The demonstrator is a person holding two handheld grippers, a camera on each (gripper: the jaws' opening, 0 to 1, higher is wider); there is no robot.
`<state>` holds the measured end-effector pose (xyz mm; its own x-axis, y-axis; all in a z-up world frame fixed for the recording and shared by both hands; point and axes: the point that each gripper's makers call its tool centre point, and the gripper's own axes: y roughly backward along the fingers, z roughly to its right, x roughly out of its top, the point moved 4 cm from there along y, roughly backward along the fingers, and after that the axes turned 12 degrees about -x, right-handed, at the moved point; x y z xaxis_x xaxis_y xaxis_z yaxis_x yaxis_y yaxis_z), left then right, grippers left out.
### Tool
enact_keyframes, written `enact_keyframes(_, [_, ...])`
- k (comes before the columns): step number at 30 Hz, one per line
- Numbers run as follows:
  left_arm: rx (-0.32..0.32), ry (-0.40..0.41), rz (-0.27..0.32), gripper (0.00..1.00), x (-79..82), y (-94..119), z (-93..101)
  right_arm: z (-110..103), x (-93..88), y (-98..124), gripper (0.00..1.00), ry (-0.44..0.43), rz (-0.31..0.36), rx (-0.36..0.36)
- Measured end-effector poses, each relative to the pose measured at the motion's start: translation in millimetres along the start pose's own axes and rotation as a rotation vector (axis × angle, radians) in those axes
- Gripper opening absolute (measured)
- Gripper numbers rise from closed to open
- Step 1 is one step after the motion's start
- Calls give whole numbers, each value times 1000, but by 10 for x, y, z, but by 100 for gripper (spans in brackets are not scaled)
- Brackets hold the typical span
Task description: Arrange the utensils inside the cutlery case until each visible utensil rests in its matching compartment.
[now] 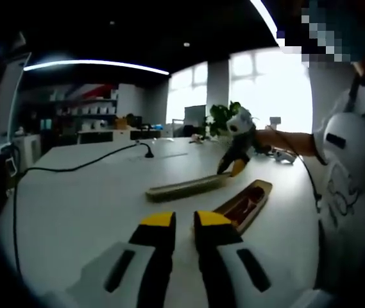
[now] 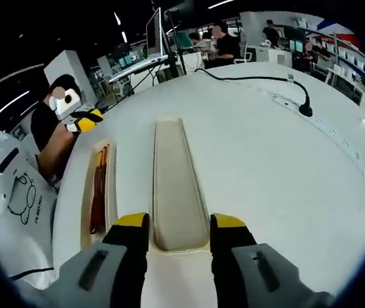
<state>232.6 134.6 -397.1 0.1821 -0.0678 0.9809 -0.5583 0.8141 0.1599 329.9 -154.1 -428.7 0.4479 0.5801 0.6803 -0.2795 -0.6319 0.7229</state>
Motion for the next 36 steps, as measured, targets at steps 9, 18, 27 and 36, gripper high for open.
enact_keyframes(9, [-6,-10,-24,12,-4,-93,-104,-100,-38,11,37,-101,10,101])
enact_keyframes(18, [-11,-82,-66,12,37,-317,-276,-182,-53,14,37,-144,21,173])
enact_keyframes(27, [-28,-249,-157,15,45,-571,-398,-216,-69,11,38,-161,0,209])
enact_keyframes(36, [-115,-450,-296,25,127,-724,-355,-204,-66,29,38,-137,-23,225])
